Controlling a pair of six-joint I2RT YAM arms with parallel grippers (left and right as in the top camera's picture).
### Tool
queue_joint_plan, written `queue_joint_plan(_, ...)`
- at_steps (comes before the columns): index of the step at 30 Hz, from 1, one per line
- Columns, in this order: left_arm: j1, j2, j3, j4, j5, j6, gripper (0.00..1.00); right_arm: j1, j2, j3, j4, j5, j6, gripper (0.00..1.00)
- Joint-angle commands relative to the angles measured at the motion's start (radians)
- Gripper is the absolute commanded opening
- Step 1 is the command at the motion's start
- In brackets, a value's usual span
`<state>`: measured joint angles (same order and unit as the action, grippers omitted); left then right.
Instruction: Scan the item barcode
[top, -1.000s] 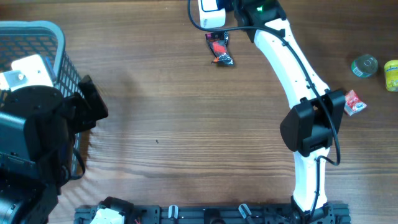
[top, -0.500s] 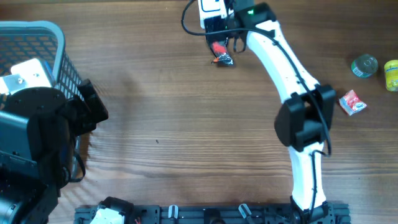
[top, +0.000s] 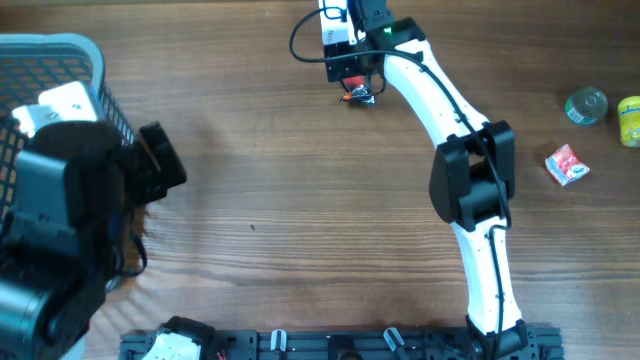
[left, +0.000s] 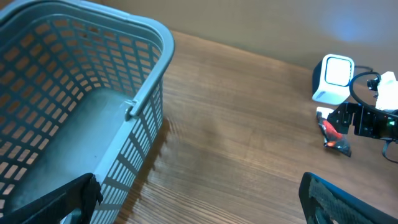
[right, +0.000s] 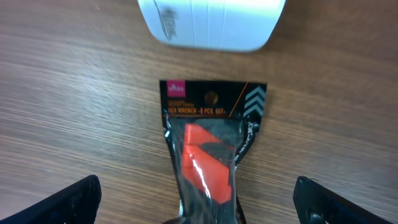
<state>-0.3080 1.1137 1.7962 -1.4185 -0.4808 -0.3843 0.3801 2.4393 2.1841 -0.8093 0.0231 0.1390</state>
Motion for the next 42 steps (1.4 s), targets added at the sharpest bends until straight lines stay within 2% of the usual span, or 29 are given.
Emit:
queue_joint_plan(1, 0.001, 0.032, 0.003, 0.0, 0.007, -0.016, 1.0, 0.0, 0.069, 0.011, 0.008, 0.013, 0.022, 0.99)
queue_joint_plan(16, 0.001, 0.046, 0.003, -0.008, -0.026, -0.016, 1.0, 0.0, 0.123, 0.011, 0.019, 0.058, 0.018, 0.98)
queue_joint_plan(21, 0.001, 0.046, 0.003, -0.015, -0.026, -0.017, 1.0, 0.0, 0.153, 0.011, -0.024, 0.058, 0.006, 0.92)
queue_joint_plan(25, 0.001, 0.046, 0.003, -0.015, -0.026, -0.017, 1.0, 0.0, 0.154, 0.011, -0.037, 0.058, -0.012, 0.91)
queue_joint_plan(29, 0.001, 0.046, 0.003, -0.016, -0.026, -0.017, 1.0, 0.0, 0.155, 0.011, -0.045, 0.058, -0.036, 0.82)
queue_joint_plan(33, 0.001, 0.046, 0.003, -0.016, -0.026, -0.017, 1.0, 0.0, 0.155, 0.011, -0.034, 0.058, -0.035, 0.66)
queue_joint_plan(36, 0.0, 0.046, 0.003, -0.016, -0.026, -0.017, 1.0, 0.0, 0.155, 0.011, -0.008, 0.058, -0.035, 0.61)
queue_joint_plan(39, 0.001, 0.046, 0.003, -0.019, -0.026, -0.017, 1.0, 0.0, 0.155, 0.011, 0.031, 0.057, -0.034, 0.6)
queue_joint_plan(42, 0.001, 0.046, 0.003, -0.031, -0.026, -0.017, 1.0, 0.0, 0.155, 0.011, 0.048, 0.058, -0.034, 0.54)
